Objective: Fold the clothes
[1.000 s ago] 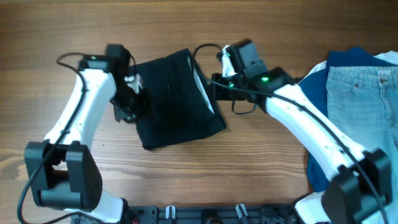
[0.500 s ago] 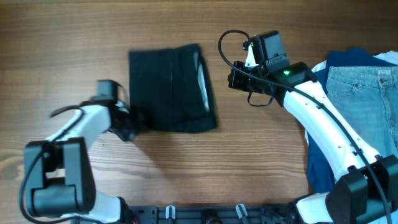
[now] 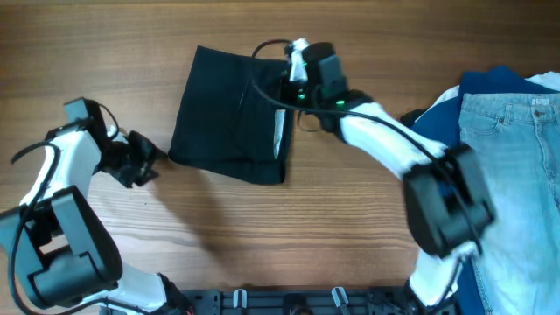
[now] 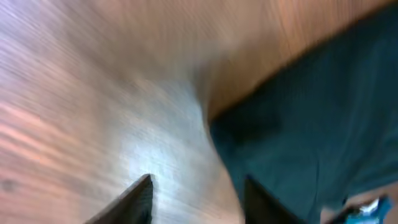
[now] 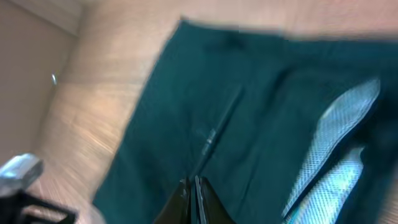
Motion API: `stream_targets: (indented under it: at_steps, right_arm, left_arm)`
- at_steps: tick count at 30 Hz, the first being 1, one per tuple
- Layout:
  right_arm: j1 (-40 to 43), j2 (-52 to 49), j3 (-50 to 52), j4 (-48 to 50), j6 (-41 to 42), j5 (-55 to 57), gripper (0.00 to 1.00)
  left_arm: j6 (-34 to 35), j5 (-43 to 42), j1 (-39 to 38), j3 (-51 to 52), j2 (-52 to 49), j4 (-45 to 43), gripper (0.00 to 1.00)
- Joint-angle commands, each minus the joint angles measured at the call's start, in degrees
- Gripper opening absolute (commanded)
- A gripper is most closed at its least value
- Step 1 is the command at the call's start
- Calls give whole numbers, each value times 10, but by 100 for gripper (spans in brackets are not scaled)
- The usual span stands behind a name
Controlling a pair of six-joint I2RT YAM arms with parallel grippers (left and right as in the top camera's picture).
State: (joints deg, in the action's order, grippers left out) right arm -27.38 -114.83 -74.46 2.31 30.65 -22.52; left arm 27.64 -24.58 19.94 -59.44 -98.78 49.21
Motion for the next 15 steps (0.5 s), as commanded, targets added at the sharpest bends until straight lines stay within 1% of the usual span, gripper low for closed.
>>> stream_targets:
  at_steps: [1, 3, 4, 5, 6, 7, 9, 15]
  right_arm:
    - [10, -75, -2, 8, 42, -31, 5]
    - [24, -85, -2, -54, 66, -9, 4]
    - [27, -85, -2, -85, 73, 6, 4]
    - [29, -84, -2, -115, 75, 12, 4]
    - [29, -84, -2, -141, 82, 12, 4]
    - [29, -84, -2, -175, 99, 19, 4]
    - [19, -84, -2, -263, 158, 36, 5]
    - [-15, -75, -2, -351, 205, 17, 4]
  left_arm:
    - [-34, -42, -30, -2, -1, 37, 61]
    - [-32, -41, -50, 4, -1, 38, 69]
    - [-29, -41, -55, 7, -3, 36, 71]
    - [-16, -41, -59, 12, -5, 31, 83]
    - [0, -41, -60, 19, -6, 24, 99]
    - [16, -41, -60, 28, -6, 11, 100]
    - [43, -41, -60, 57, -6, -38, 100]
    - [125, -48, -60, 132, -7, -157, 100]
